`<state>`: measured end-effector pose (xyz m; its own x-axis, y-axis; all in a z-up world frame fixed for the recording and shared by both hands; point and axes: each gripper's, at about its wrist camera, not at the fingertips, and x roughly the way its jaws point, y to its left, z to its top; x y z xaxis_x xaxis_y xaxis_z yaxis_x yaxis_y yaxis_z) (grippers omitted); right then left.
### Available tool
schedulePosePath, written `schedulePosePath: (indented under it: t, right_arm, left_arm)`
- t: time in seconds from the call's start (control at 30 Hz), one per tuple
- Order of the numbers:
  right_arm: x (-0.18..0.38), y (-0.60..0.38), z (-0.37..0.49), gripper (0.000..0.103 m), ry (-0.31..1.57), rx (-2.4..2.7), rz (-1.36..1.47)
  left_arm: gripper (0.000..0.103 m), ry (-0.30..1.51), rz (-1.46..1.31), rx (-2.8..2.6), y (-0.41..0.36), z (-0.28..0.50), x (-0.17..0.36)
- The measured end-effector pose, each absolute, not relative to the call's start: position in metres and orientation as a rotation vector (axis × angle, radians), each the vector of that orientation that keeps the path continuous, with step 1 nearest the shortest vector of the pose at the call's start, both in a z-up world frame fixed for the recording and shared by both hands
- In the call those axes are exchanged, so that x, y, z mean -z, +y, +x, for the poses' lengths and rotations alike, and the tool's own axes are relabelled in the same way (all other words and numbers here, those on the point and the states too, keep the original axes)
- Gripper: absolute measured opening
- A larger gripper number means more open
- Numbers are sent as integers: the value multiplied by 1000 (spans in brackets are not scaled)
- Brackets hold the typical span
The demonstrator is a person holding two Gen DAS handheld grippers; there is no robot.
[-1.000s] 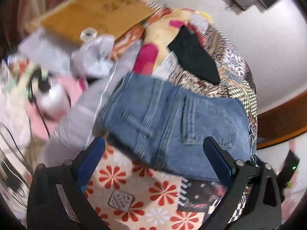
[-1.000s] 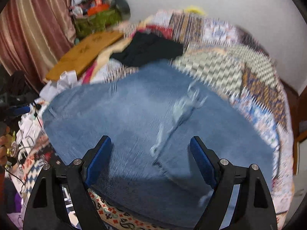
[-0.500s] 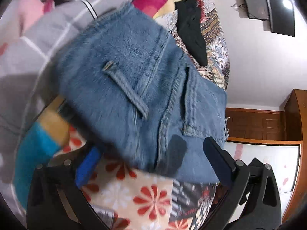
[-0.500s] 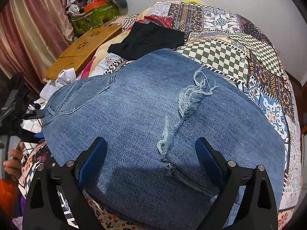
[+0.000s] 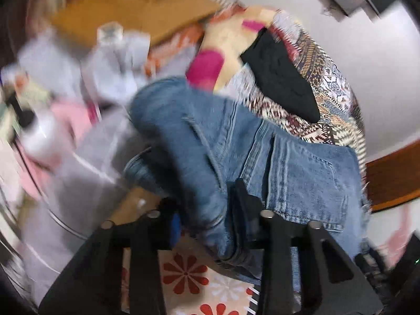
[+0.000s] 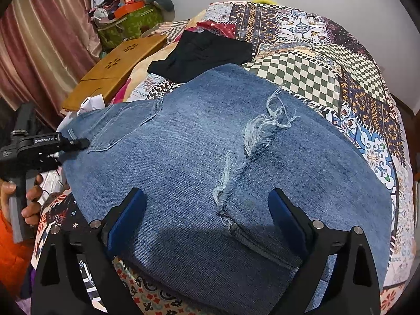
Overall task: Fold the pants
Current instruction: 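Grasp the jeans edge with the left gripper and lift it over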
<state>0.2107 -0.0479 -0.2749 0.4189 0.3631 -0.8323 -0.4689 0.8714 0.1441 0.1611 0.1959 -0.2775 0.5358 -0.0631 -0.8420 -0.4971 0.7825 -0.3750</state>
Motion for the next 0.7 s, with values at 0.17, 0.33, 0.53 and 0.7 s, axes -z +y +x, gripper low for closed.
schedulePosePath:
  t: [0.17,0.33,0.53,0.7]
  right_arm:
    - [259,-68,209,94,980,-490,-121]
    - [234,-120,204,94,916,-416,-58]
    - [234,-179,195,94,922,-291,-70]
    - [256,-214,181,94,974,-237,-63]
  left_arm:
    - [27,918,-553,-301,195,157,257]
    - [24,810,-419,-334,184,148,218]
    - [23,639,-191,-305,138,149,139]
    - [23,539,-174,-212,99,163,88]
